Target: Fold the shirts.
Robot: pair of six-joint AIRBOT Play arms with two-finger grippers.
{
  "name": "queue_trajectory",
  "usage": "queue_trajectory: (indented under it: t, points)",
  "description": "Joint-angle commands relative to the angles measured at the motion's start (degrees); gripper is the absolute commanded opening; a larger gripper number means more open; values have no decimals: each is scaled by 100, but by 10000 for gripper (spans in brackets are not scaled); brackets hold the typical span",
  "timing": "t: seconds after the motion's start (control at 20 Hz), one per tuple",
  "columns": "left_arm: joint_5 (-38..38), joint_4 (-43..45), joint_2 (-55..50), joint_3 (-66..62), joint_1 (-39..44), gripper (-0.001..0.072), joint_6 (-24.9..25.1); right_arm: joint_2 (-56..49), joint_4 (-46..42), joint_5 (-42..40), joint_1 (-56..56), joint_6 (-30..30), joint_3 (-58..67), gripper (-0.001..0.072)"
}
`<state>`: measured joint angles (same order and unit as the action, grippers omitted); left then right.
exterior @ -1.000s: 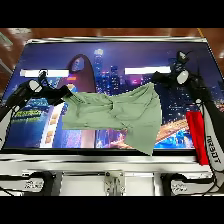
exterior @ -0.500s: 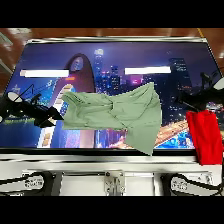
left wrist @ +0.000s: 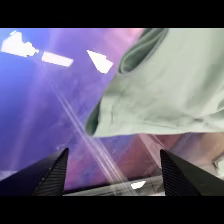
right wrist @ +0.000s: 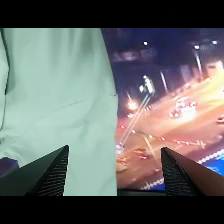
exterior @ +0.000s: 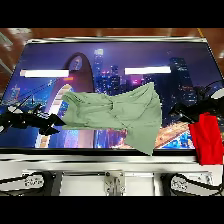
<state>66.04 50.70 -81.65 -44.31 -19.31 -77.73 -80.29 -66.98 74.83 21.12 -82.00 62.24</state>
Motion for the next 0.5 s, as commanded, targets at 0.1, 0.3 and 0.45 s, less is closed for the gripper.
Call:
queue_trajectory:
  t: [0.1,0.3,0.45]
  points:
    - [-474,-232,-61,76,2,586,61,4,94,-52,13,15,-35,673]
    - [-505,-345,-337,76,170,587,61,4,94,-66,13,4,-35,673]
    - [-656,-343,-514,76,341,503,-37,4,94,-72,13,-50,-35,673]
